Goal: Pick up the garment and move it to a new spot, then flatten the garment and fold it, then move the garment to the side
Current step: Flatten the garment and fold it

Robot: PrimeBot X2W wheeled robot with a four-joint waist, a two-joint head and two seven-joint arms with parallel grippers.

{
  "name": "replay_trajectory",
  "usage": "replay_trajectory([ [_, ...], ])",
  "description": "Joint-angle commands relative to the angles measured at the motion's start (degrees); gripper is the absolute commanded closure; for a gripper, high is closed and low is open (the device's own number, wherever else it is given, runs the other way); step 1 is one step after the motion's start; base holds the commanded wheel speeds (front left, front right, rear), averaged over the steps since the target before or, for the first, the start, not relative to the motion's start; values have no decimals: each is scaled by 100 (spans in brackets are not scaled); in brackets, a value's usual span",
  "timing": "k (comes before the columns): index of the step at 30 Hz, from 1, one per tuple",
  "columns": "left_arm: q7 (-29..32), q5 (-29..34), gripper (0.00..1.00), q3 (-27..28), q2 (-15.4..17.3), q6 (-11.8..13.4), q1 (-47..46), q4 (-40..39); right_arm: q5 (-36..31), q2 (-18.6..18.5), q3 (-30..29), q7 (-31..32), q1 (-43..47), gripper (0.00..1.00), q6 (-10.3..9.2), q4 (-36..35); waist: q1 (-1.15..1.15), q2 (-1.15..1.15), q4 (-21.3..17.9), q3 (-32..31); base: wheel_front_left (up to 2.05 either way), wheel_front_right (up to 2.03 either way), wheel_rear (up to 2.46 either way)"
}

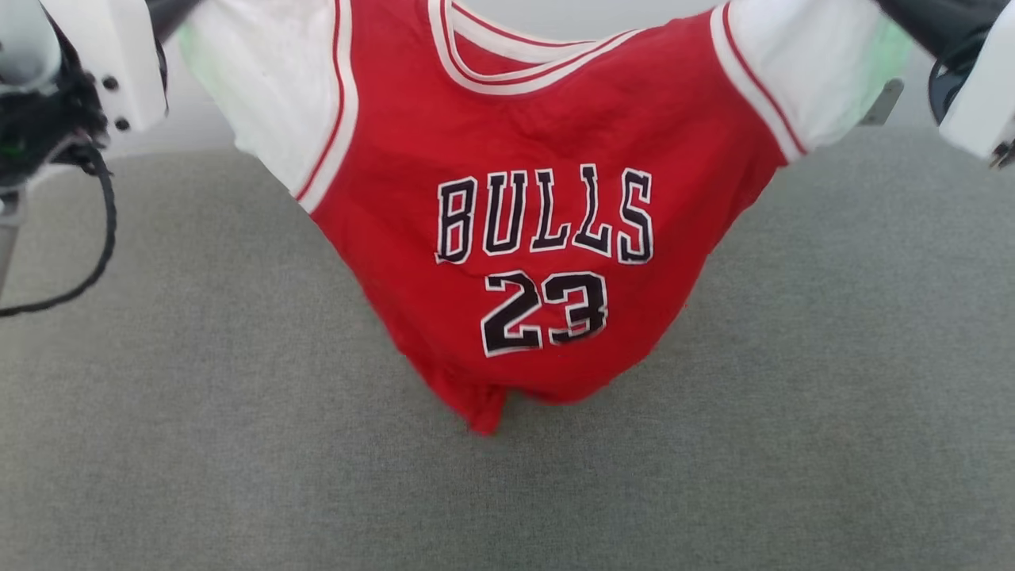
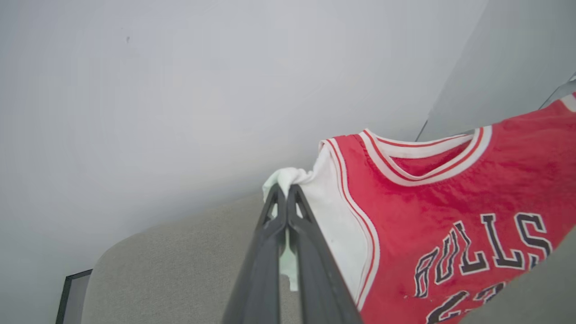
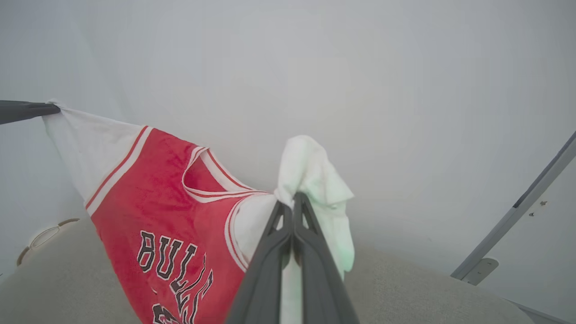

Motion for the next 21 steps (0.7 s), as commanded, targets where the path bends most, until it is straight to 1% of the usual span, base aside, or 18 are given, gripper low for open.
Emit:
replay_trajectory([
  [1,31,96,100,28,32,44,-120,-39,-27,-14,-10,18,-111,100,-2,-36,0,0,-11,-75,0,0,0],
  [6,147,117,100,49,72,131,-383,-104,-108,-46,68,9,-378,100,-2,12,0,0,-16,-144,0,0,0],
  [9,147,159,100,27,64,108,-520,-105,-156,-14,136,-34,-531,100,-2,138,0,0,-10,-79,0,0,0],
  [12,-17,251,100,26,-13,47,-703,4,-284,-25,205,-213,-732,100,-2,337,0,0,-3,97,0,0,0],
  [16,-398,415,100,17,-214,-69,-1016,370,-518,-19,352,-801,-1155,100,-2,757,0,0,13,492,0,0,0],
  [18,-637,524,100,-2,-322,-151,-1262,619,-729,-43,474,-1204,-1425,100,-2,1038,0,0,25,750,0,0,0],
  [21,-1140,760,100,8,-502,-250,-1735,1070,-1044,56,598,-1903,-1908,100,-2,1547,0,0,36,1154,0,0,0],
])
